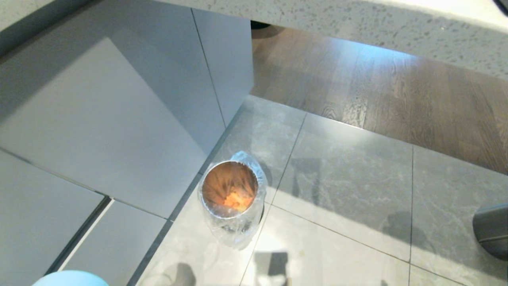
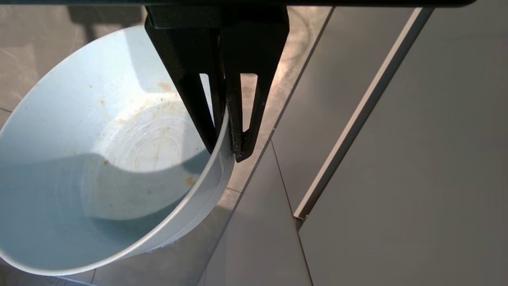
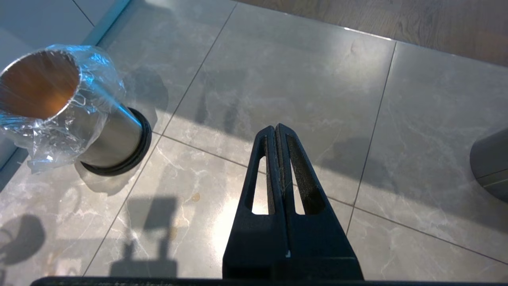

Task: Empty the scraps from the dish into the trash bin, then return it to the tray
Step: Put the bowl back to the table

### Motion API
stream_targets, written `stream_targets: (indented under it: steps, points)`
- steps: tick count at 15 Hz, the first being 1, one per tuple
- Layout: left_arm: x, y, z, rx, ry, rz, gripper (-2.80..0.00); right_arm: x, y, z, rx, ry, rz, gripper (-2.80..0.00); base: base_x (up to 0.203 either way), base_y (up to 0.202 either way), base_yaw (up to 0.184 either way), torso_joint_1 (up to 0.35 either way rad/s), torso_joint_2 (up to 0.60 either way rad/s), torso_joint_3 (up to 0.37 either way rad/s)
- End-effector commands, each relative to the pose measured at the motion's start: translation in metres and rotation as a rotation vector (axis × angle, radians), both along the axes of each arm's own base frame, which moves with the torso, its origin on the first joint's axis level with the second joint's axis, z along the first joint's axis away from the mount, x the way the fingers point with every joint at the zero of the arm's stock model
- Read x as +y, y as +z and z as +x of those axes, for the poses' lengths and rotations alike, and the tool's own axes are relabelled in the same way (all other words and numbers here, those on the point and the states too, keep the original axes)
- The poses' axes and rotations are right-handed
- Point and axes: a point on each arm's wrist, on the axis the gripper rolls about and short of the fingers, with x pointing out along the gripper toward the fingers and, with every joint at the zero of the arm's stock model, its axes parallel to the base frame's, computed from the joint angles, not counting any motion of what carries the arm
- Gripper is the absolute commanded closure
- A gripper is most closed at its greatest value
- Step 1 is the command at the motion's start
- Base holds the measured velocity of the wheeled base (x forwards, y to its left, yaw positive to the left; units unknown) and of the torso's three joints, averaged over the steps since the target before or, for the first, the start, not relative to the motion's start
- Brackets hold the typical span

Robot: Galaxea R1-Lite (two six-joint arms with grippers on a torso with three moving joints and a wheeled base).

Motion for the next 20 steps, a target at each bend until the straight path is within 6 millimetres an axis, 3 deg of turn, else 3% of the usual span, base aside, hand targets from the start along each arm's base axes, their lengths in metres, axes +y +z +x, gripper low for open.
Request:
stream_targets:
  steps: [1, 20]
  points:
    - [0.0000, 0.0001, 0.0000, -0.001, 0.000, 0.000, 0.00, 0.0000, 0.0002, -0.0001, -0.002, 0.000, 0.000, 0.00, 0.000, 0.000, 0.000, 0.002, 0.00, 0.144]
    - [0.0000, 0.0001, 0.0000, -0.001, 0.000, -0.015, 0.00, 0.0000, -0.0001, 0.0000, 0.000, 0.000, 0.000, 0.00, 0.000, 0.000, 0.000, 0.001, 0.00, 0.197]
